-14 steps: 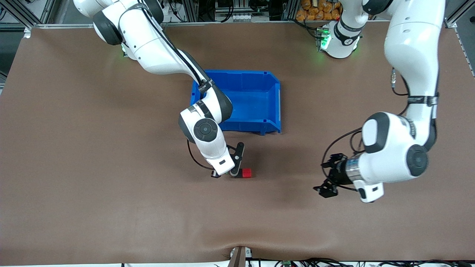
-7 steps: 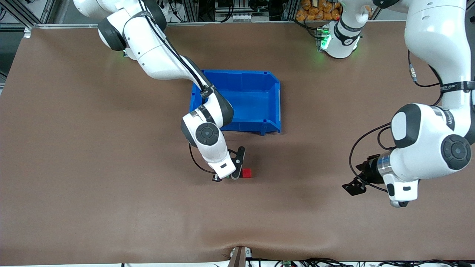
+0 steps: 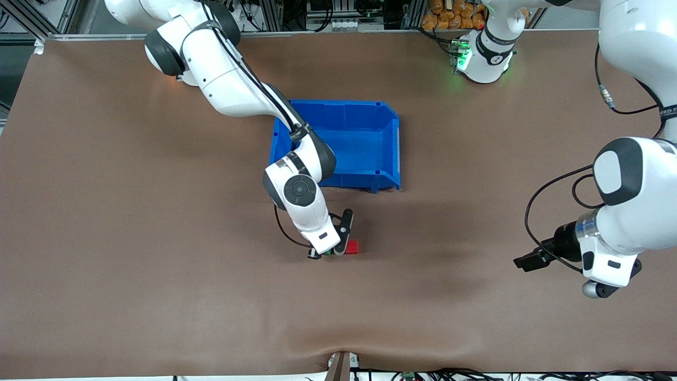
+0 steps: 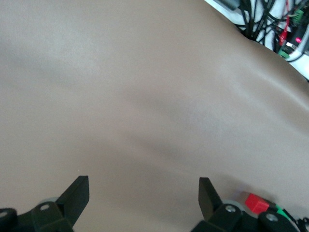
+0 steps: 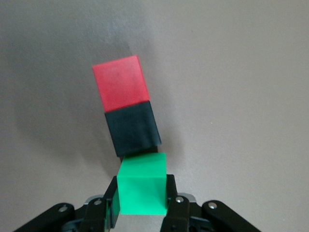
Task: Attach green and red cubes to black cube
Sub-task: 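Press the green cube onto the black cube while the left gripper withdraws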
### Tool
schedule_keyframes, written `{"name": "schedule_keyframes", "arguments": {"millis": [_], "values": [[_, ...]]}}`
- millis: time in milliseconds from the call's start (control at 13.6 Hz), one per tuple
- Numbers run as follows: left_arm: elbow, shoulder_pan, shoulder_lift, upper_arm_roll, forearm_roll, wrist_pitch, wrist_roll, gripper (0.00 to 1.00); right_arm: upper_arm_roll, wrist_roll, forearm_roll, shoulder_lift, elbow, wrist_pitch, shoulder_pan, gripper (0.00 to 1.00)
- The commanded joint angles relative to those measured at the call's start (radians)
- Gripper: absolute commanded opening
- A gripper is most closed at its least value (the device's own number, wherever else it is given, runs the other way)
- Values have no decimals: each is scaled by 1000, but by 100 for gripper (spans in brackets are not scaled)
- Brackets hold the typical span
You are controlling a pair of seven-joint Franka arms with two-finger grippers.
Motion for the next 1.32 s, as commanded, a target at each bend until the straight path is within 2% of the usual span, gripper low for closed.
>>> {"name": "schedule_keyframes", "arguments": {"millis": [0,73,220,440,660,806,953,1246], "values": [[-32,1,-84,8,19,-46,148,100,-8,42,-18,32,41,14,20,20],[-34,1,-112,18,19,-72,221,100,-8,42,-18,32,35,27,17,99],[-34,-5,-164,34,21,-142,345,100,-6,42,-18,30,31,38,16,100],[-50,-8,-256,57,21,-259,385,100,-6,40,-13,7,28,28,8,100],[-55,-24,-339,80,25,-375,407,100,-5,51,4,-60,-56,18,-38,100],[-70,-51,-408,110,44,-447,471,100,-5,57,2,-163,-159,18,-78,100],[-125,-59,-501,133,47,-491,477,100,-5,81,4,-270,-244,7,-133,100],[-246,-59,-639,166,47,-526,562,100,-5,112,4,-453,-298,-180,-265,100]]}}
